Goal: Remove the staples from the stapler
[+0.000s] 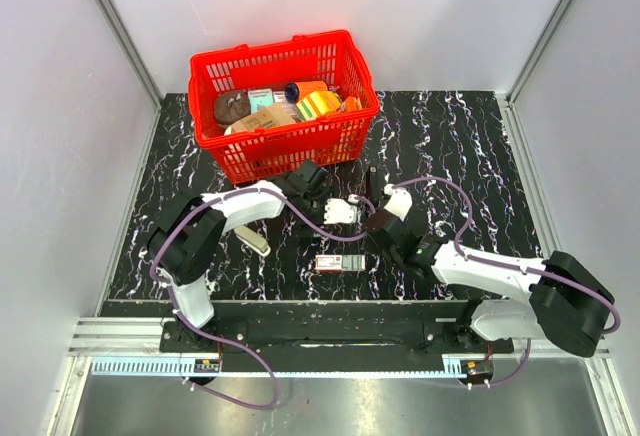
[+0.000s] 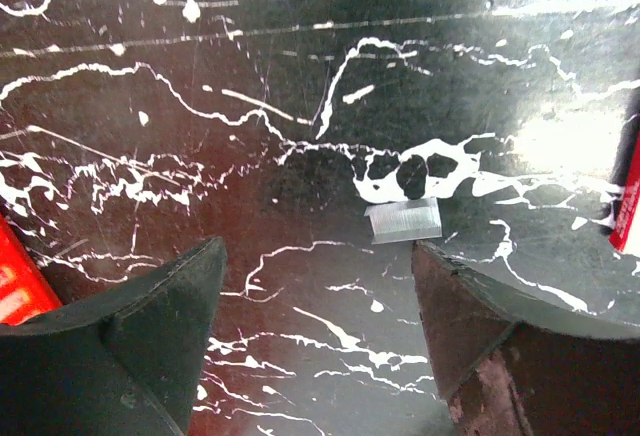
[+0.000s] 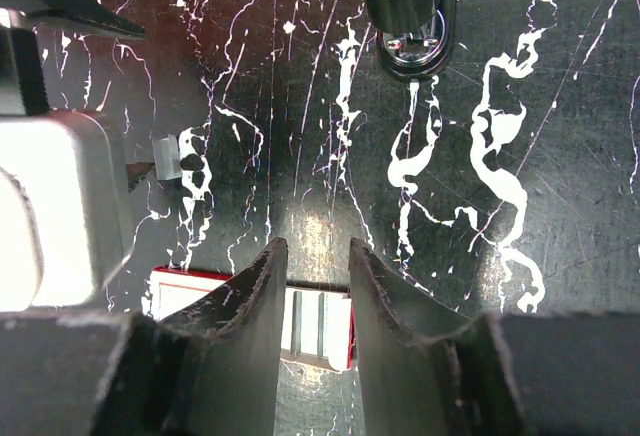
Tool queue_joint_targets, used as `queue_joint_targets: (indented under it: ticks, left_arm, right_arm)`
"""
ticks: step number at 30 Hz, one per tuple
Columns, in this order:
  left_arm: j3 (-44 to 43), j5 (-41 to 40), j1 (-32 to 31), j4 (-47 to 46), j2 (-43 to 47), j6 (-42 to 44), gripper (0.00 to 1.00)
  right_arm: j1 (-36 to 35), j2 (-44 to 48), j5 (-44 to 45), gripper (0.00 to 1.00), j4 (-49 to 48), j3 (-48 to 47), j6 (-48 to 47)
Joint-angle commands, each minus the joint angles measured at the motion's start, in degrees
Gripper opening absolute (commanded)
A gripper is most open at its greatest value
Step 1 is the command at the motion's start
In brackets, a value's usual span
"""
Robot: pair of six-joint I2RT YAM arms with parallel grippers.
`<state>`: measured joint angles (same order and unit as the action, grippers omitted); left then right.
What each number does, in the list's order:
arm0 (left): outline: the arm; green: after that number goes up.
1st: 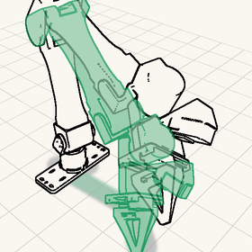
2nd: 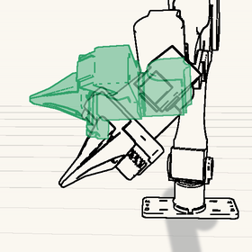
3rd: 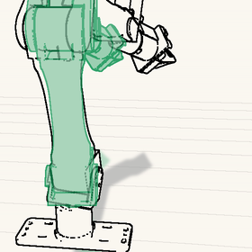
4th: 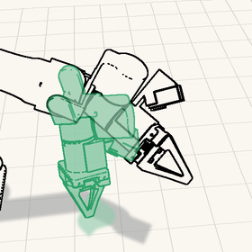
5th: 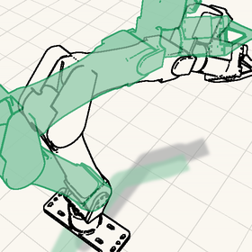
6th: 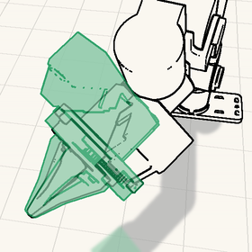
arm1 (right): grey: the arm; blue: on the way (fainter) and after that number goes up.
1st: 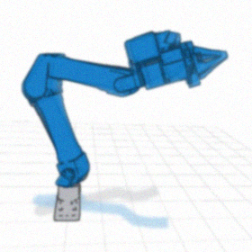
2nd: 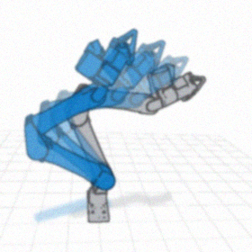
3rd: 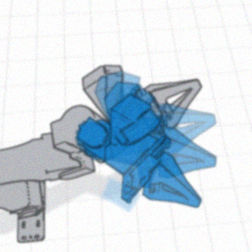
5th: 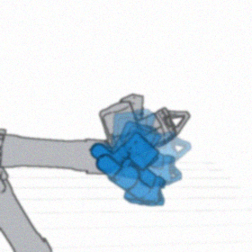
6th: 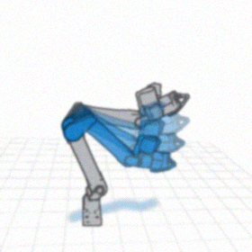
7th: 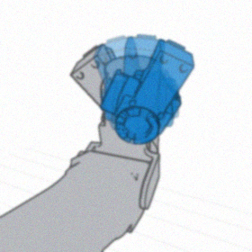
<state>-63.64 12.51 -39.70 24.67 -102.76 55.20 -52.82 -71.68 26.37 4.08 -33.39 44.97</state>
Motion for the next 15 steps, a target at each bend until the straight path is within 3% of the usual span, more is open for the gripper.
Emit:
queue_joint_targets:
  ticks: [1, 15]
  left_arm:
    - [-0.52, 0.32, -1.43, -1.64, -2.01, 1.93, 0.80]
    - [-2.98, 3.04, -3.01, 0.47, -2.27, -0.44, 0.80]
  right_arm:
    - [0.00, 1.45, 3.25, 0.36, -1.44, -1.34, 1.17]
    - [0.08, 11.74, 5.80, 0.36, 5.24, 3.41, 5.48]
